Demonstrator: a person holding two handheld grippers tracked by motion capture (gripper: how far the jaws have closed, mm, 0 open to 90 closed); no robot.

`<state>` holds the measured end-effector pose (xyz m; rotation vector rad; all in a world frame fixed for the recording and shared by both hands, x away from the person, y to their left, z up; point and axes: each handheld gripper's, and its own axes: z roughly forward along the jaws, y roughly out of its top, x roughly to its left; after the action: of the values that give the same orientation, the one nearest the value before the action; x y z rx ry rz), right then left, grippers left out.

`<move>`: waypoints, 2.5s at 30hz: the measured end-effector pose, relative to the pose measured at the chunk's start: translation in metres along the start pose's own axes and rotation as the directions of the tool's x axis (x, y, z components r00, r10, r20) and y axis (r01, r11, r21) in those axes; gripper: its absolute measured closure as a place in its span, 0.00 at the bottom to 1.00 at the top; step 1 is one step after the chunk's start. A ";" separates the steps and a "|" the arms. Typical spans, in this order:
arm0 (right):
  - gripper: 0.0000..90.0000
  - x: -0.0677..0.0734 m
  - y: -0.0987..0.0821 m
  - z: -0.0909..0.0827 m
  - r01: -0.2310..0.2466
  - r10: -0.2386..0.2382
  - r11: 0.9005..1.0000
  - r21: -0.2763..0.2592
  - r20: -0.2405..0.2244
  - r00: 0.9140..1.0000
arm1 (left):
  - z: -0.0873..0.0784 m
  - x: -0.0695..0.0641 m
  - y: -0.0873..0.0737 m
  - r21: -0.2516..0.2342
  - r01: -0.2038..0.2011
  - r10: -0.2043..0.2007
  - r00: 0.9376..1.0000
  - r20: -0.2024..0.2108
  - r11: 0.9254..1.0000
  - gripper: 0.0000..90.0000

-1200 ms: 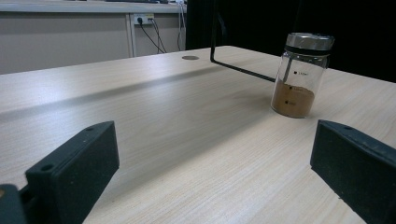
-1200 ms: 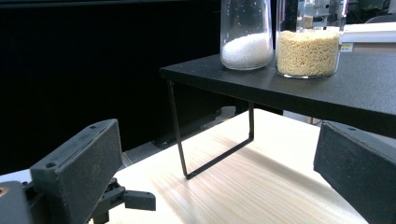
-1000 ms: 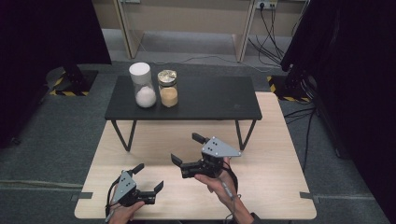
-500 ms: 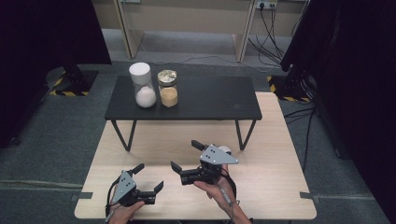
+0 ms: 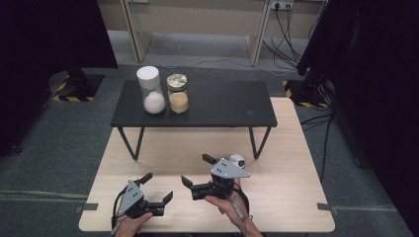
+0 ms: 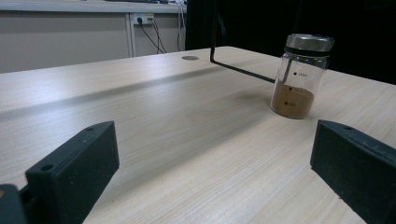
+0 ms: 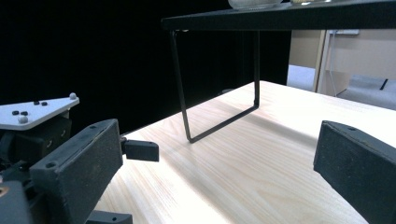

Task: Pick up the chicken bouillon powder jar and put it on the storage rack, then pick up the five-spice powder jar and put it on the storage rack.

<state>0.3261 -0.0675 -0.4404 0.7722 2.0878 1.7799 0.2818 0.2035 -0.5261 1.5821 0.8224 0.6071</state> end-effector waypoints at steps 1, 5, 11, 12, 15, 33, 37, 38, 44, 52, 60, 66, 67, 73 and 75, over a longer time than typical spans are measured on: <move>0.02 0.000 -0.001 0.001 0.002 -0.002 1.000 0.003 -0.003 1.000 | 0.000 0.000 0.000 0.000 0.001 -0.001 1.000 -0.001 1.000 0.01; 0.02 -0.002 -0.007 0.002 -0.006 0.006 1.000 0.008 0.002 1.000 | 0.000 0.000 0.000 -0.002 0.003 -0.003 1.000 -0.001 1.000 0.01; 0.02 -0.003 -0.014 0.002 -0.015 0.015 1.000 0.014 0.000 1.000 | 0.000 0.001 0.000 0.000 0.003 -0.003 1.000 0.000 1.000 0.01; 0.02 -0.002 -0.015 0.002 -0.019 0.019 1.000 0.015 -0.002 1.000 | 0.000 0.001 0.000 0.002 0.004 -0.004 1.000 -0.001 1.000 0.01; 0.02 -0.002 -0.020 0.003 -0.020 0.020 1.000 0.023 -0.007 1.000 | 0.000 0.001 0.000 0.000 0.005 -0.005 1.000 -0.001 1.000 0.01; 0.02 0.002 -0.045 0.006 -0.039 0.041 0.997 0.060 -0.024 0.999 | -0.004 0.001 0.000 -0.002 0.011 -0.011 1.000 -0.013 1.000 0.01; 0.02 0.002 -0.050 0.005 -0.044 0.046 0.997 0.067 -0.024 0.999 | -0.005 0.001 0.000 -0.003 0.010 -0.011 1.000 -0.014 1.000 0.01; 0.02 0.002 -0.051 0.005 -0.046 0.048 0.997 0.068 -0.024 0.999 | -0.005 0.001 -0.001 -0.002 0.011 -0.011 1.000 -0.014 1.000 0.01; 0.02 0.002 -0.057 0.002 -0.054 0.056 0.996 0.077 -0.018 0.998 | -0.005 0.001 0.000 -0.003 0.009 -0.009 1.000 -0.012 1.000 0.01; 0.02 0.001 -0.060 0.000 -0.063 0.064 0.995 0.078 -0.014 0.998 | -0.005 0.001 0.000 -0.002 0.008 -0.008 1.000 -0.013 1.000 0.01; 0.02 0.002 -0.062 -0.003 -0.064 0.065 0.995 0.081 -0.010 0.998 | -0.005 0.000 0.000 -0.005 0.000 0.000 1.000 -0.013 1.000 0.01; 0.02 0.004 -0.064 -0.005 -0.062 0.063 0.994 0.085 -0.011 0.998 | -0.005 0.000 0.000 -0.004 0.003 -0.003 1.000 -0.013 1.000 0.01; 0.02 0.005 -0.065 -0.006 -0.064 0.065 0.994 0.085 -0.011 0.998 | -0.005 0.000 0.000 -0.002 0.002 -0.002 1.000 -0.012 1.000 0.01; 0.02 0.006 -0.066 -0.012 -0.068 0.069 0.994 0.080 -0.005 0.998 | -0.005 0.000 0.000 -0.003 0.001 -0.001 1.000 -0.011 1.000 0.01; 0.02 0.006 -0.067 -0.014 -0.068 0.069 0.994 0.081 -0.005 0.998 | -0.005 0.000 0.000 -0.003 0.000 -0.001 1.000 -0.011 1.000 0.01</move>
<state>0.2994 -0.0816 -0.5018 0.8696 2.1749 1.7451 0.2780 0.2060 -0.5251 1.5769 0.8299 0.6171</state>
